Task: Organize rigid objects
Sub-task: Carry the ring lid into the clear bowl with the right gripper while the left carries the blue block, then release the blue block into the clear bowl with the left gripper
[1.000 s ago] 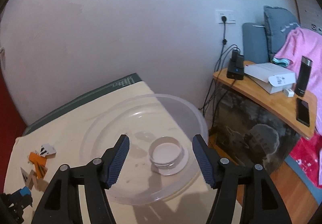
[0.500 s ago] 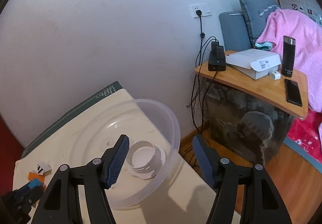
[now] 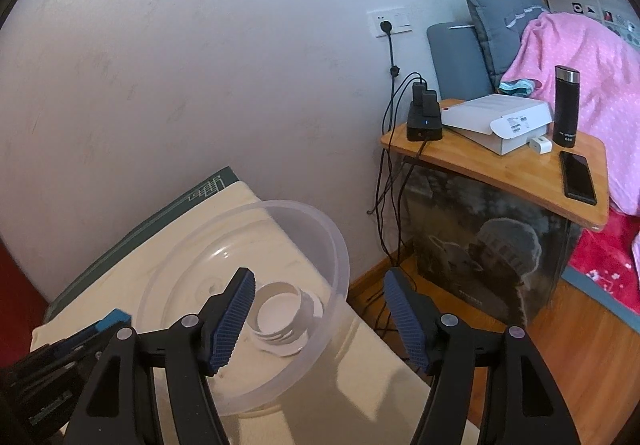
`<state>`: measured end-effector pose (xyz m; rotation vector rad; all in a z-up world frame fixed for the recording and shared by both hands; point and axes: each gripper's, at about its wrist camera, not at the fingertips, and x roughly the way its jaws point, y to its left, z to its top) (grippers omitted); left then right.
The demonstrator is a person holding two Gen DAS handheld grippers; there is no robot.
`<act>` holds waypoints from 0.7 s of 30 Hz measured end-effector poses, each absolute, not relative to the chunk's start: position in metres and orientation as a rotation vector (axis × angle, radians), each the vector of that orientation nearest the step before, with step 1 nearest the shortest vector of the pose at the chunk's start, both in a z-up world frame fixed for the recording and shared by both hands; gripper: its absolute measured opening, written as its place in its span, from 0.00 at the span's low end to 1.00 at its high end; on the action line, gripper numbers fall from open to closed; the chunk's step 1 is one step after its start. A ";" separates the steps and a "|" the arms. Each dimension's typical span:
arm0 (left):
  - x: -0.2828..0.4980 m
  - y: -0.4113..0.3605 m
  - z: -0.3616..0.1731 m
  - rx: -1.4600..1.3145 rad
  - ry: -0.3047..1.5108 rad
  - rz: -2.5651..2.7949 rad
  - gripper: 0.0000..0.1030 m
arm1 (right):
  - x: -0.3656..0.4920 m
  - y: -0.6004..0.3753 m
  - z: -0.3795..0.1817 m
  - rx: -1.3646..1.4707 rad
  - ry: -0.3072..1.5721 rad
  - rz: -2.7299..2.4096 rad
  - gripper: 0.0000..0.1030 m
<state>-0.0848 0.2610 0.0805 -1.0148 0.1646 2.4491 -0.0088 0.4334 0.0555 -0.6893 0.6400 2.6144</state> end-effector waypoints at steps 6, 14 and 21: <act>-0.090 0.271 0.076 -1.021 0.137 2.426 0.49 | -0.008 0.436 0.055 -0.686 0.653 2.602 0.74; -0.090 0.256 0.066 -1.056 0.118 2.473 0.66 | -0.008 0.434 0.053 -0.689 0.641 2.600 0.74; -0.085 0.240 0.059 -1.080 0.143 2.535 0.66 | -0.007 0.428 0.055 -0.673 0.589 2.616 0.75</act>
